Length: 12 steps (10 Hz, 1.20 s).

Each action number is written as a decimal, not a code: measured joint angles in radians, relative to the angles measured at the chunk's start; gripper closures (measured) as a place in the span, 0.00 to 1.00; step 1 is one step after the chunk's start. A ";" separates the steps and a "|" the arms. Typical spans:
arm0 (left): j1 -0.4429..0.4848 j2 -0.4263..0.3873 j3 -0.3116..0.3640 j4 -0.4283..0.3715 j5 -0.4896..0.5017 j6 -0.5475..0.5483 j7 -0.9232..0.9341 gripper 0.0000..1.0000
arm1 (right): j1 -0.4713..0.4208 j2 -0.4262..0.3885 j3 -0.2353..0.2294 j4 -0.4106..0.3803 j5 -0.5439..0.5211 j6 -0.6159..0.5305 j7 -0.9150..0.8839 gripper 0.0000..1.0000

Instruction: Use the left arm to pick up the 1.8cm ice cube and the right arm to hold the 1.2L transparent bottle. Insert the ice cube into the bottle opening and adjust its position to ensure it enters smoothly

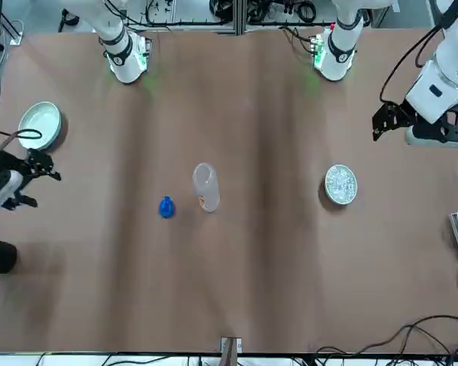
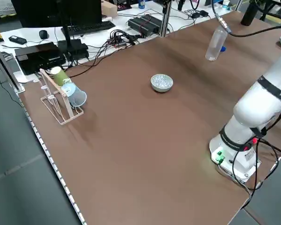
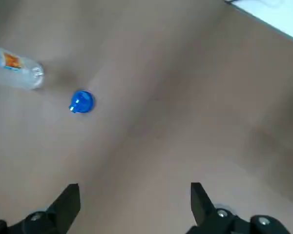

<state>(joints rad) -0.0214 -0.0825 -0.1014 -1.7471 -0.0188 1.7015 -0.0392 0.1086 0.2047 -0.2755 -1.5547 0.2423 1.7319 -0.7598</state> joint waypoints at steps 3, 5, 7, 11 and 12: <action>0.058 -0.007 0.003 -0.004 -0.015 0.000 0.014 0.00 | -0.021 -0.053 0.001 -0.001 -0.102 -0.033 0.223 0.00; 0.063 -0.005 0.002 -0.007 -0.015 0.000 0.015 0.00 | -0.034 -0.090 0.004 0.004 -0.170 -0.052 0.402 0.00; 0.063 0.001 -0.002 -0.008 -0.015 0.001 0.015 0.00 | -0.035 -0.141 0.019 0.038 -0.215 -0.071 0.503 0.00; 0.068 0.004 0.000 -0.008 -0.013 0.002 0.015 0.00 | -0.037 -0.156 0.044 0.084 -0.229 -0.145 0.703 0.00; 0.069 0.006 0.000 -0.008 -0.013 0.003 0.015 0.00 | -0.037 -0.155 0.045 0.084 -0.229 -0.148 0.747 0.00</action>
<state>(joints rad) 0.0474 -0.0768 -0.1016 -1.7549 -0.0321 1.7046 -0.0247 0.0719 0.0497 -0.2302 -1.4703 0.0137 1.5836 -0.0128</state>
